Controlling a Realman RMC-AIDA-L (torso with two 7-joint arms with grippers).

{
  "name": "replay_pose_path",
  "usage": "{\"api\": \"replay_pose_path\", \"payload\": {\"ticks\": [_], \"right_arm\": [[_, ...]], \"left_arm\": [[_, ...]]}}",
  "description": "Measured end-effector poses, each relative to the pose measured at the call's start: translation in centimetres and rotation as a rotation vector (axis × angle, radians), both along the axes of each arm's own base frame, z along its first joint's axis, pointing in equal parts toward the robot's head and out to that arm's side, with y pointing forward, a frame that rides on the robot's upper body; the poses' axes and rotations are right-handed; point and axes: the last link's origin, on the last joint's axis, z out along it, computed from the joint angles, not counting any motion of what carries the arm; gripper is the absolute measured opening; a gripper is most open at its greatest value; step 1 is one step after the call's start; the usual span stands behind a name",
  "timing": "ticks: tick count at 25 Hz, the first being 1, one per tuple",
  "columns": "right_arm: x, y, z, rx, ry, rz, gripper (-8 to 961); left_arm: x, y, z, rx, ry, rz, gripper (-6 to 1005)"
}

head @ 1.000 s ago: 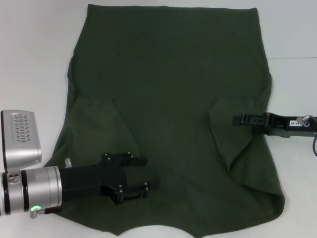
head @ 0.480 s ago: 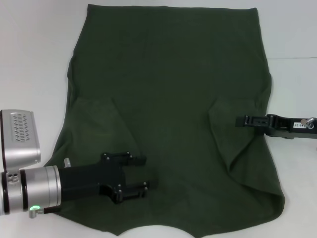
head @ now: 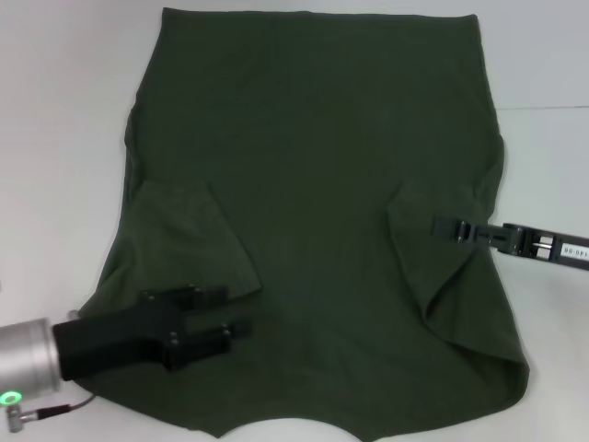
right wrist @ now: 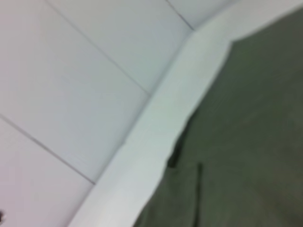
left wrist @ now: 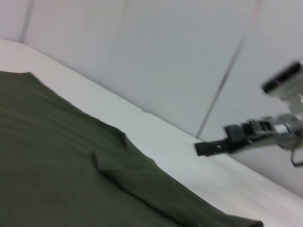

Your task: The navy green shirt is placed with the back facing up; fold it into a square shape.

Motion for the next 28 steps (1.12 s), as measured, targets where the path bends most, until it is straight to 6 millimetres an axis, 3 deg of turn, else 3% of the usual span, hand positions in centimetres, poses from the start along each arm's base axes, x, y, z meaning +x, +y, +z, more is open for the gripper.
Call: {"api": "replay_pose_path", "payload": {"ticks": [10, 21, 28], "right_arm": [[-1.2, -1.5, -2.9, 0.017, 0.02, 0.124, 875], [-2.4, -2.1, -4.2, 0.005, -0.02, 0.278, 861], [-3.4, -2.7, -4.5, -0.038, -0.046, 0.419, 852]], "left_arm": [[-5.0, -2.2, 3.9, 0.112, 0.048, 0.232, 663], [-8.0, -4.5, 6.4, 0.168, 0.154, 0.311, 663], [-8.7, -5.1, 6.4, 0.153, 0.186, 0.341, 662]]}}
